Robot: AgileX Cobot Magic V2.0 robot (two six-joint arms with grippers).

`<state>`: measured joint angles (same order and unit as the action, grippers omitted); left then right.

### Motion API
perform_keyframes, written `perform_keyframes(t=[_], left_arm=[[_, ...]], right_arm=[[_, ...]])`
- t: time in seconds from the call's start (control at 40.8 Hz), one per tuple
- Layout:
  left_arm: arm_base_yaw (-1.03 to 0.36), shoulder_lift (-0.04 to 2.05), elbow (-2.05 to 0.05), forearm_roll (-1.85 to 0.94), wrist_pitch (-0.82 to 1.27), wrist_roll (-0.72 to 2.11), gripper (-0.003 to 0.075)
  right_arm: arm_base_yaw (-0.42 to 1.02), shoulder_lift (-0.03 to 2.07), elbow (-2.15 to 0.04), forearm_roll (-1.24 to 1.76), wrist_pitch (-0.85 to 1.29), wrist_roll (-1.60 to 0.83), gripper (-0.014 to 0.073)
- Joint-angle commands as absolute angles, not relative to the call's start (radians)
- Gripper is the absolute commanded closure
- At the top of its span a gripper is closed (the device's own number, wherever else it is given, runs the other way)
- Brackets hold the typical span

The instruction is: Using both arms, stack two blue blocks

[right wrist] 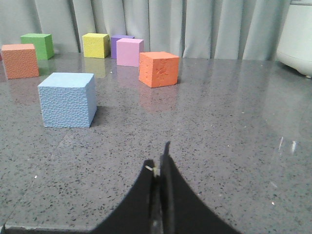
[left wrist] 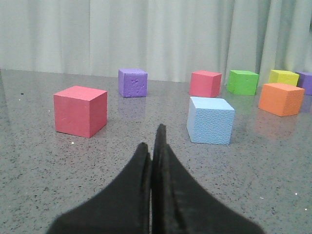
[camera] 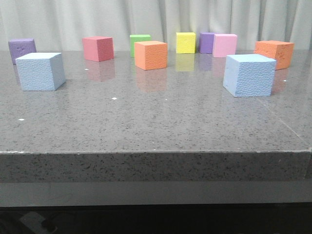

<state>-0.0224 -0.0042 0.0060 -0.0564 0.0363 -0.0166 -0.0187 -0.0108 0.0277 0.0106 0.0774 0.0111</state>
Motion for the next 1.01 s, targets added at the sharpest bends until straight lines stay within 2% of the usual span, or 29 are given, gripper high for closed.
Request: perform_keyframes(t=[0.0,0.613,0.809,0.981], left_arm=[[-0.021,-0.023,0.008,-0.057,-0.048,-0.018,0.0741],[-0.021,-0.023,0.008,-0.057,-0.048,-0.018,0.0741],[-0.021,-0.023,0.008,-0.059,-0.069,-0.018,0.0741],[-0.021,-0.023,-0.022,-0.059,-0.11,-0.018,0.0741]], right_arm=[[-0.026,-0.028,0.022,0.0,-0.007,0.008,0.0716],[-0.026,-0.028,0.022,0.0,-0.016,0.008,0.0716],[-0.026,-0.028,0.02,0.0,-0.092,0.008,0.0716],[-0.026,-0.028,-0.062,0.0,-0.007,0.008,0.0716]])
